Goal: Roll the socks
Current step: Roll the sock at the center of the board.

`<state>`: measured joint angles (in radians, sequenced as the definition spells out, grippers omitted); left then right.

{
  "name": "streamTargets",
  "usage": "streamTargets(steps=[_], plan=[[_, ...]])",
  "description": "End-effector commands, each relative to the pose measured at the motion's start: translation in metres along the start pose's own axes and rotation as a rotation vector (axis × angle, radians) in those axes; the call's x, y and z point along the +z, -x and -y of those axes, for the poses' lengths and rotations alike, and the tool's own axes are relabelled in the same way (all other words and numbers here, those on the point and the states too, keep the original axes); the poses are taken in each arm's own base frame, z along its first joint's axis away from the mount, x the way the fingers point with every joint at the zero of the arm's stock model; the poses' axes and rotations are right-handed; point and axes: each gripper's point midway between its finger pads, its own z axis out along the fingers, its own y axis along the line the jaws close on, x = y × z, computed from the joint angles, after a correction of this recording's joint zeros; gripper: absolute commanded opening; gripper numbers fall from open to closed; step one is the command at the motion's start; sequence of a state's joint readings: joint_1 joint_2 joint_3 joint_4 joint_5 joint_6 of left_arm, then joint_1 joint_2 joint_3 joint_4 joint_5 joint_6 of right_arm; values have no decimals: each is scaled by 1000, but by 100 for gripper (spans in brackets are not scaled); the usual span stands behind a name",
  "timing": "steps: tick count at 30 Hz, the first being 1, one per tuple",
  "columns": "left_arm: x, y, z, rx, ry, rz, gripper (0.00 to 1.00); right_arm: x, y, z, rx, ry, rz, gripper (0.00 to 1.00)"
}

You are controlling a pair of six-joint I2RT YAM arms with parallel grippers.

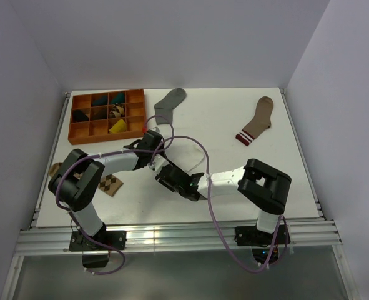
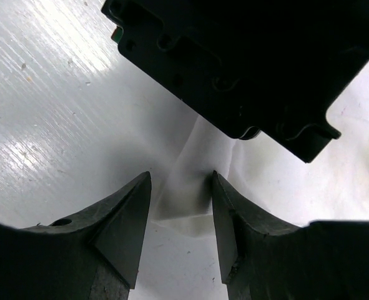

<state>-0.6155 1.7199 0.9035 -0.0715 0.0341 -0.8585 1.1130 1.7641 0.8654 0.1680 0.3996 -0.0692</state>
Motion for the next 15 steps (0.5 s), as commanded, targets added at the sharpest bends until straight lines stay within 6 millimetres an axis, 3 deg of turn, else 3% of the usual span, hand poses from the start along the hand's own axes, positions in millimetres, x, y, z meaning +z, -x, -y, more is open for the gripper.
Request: streamTargets(steps=[1,15], plan=[[5,-25,-18,23,60,-94,0,-6,15,10,50,-47,6,51],[4,-24,-16,16,52,-101,0,13,-12,4,21,-59,-110,49]])
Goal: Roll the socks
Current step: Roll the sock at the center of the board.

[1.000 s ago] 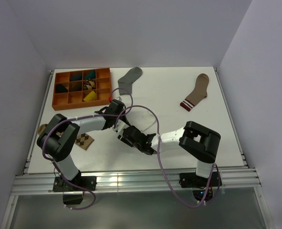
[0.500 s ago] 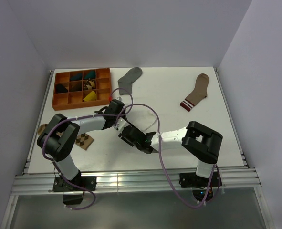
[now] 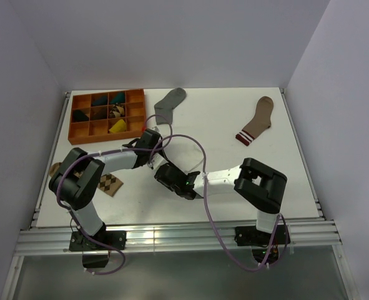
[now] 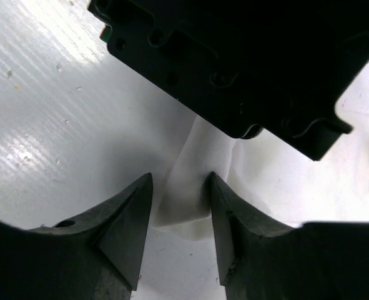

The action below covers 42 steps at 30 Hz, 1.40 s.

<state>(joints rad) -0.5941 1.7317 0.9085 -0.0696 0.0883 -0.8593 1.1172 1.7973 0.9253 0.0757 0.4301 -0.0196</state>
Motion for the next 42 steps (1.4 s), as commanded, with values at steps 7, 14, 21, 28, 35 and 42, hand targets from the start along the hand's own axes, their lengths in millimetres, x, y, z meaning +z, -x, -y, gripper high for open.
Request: streamTargets(steps=[7,14,21,28,35,42], plan=[[2,-21,-13,12,60,-61,3,15,-22,-1,46,-4,-91,14],[-13,9,-13,-46,52,55,31,7,-18,-10,155,169,-90,0],[-45,38,-22,-164,36,228,69,3,-15,-17,314,379,-109,0],[-75,53,-48,-304,0,367,71,-12,-7,-24,515,677,-92,0],[-67,43,-26,-253,-123,311,70,-18,-2,-18,690,901,-92,0],[-46,19,-3,-215,-154,237,68,-14,-5,-7,796,985,-112,4]])
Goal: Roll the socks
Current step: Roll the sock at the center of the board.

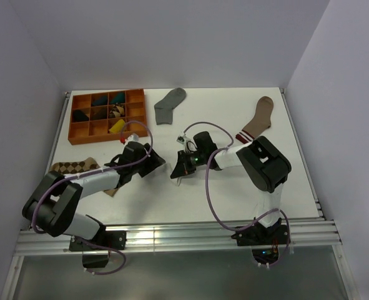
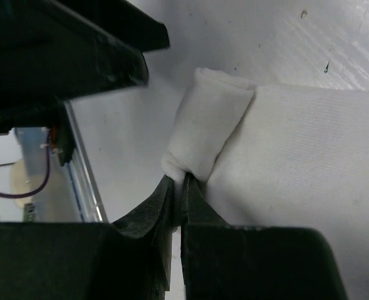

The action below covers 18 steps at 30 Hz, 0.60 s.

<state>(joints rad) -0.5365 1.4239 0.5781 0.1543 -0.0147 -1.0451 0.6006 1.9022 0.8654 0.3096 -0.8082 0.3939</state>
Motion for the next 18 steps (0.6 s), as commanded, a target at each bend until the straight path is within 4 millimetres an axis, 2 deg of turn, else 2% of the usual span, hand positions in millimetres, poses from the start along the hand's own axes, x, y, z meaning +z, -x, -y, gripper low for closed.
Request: streamTargets(steps=[1,7,10,18], plan=[[7,-8,26,-3,-73,-19,68,-4,-9,-4,76,92,-43,4],[18,-21,25,-3,-53,-52,64,-6,-5,5,104,94,-44,4],[24,-21,22,6,-18,-38,61,-6,-3,7,111,94,-39,4],[32,-34,5,10,70,-63,44,-5,1,14,133,83,-32,4]])
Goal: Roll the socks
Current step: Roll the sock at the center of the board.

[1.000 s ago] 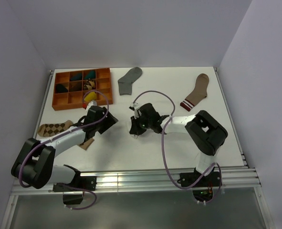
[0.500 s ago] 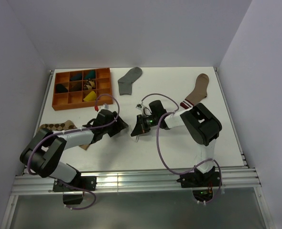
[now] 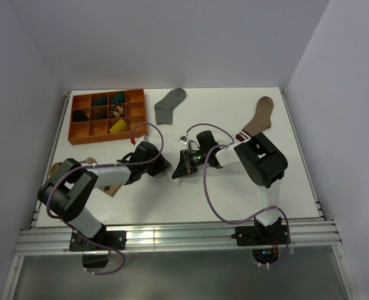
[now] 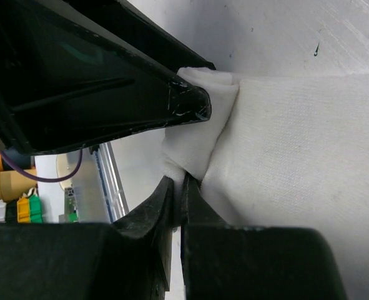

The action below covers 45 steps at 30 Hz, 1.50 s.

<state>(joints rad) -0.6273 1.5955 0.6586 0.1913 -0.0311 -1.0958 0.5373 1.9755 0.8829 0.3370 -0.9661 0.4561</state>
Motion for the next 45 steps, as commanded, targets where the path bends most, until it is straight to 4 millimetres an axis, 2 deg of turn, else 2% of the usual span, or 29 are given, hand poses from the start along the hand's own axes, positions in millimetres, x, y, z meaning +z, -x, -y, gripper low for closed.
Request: streamTargets(steps=[1,2,6,9,10,11,13,16,17,19,20,21,23,25,26,28,33,38,45], plan=[[4,-4,-9,-4,57,3,41,0,4,10,27,-26,6,4],[4,-4,-13,-6,74,3,33,0,6,10,29,-28,8,4],[9,-7,-20,4,110,-11,16,-2,10,11,26,-46,22,4],[11,-9,-22,15,121,-23,5,-8,14,5,-29,-75,47,9],[11,-9,-23,20,125,-26,3,-10,15,9,-41,-116,57,15],[11,-9,-22,25,125,-28,1,-14,20,2,-95,-125,76,19],[11,-9,-20,44,129,-34,0,-19,20,3,-128,-179,96,28],[11,-7,-18,71,141,-43,0,-26,21,-8,-225,-231,125,39],[11,-7,-19,81,145,-48,0,-28,27,-14,-291,-272,154,40],[12,-5,-13,109,136,-52,0,-32,26,-14,-354,-338,173,44],[10,-6,-17,118,155,-62,0,-40,36,-14,-425,-416,216,45],[11,-4,-15,135,155,-63,0,-34,28,-18,-468,-441,207,46],[9,-4,-14,163,167,-74,0,-42,33,-20,-550,-521,261,47],[8,-4,-17,177,184,-90,0,-40,34,-36,-631,-537,304,52],[8,-3,-14,189,181,-90,0,-44,35,-33,-659,-590,319,52],[7,-3,-15,198,189,-99,0,-40,32,-42,-719,-603,324,53],[9,-5,-15,210,201,-123,0,-33,28,-50,-811,-686,328,53],[9,-6,-16,209,209,-131,0,-14,19,-55,-885,-752,317,53],[10,-9,-15,196,201,-144,0,2,16,-46,-906,-883,321,53]])
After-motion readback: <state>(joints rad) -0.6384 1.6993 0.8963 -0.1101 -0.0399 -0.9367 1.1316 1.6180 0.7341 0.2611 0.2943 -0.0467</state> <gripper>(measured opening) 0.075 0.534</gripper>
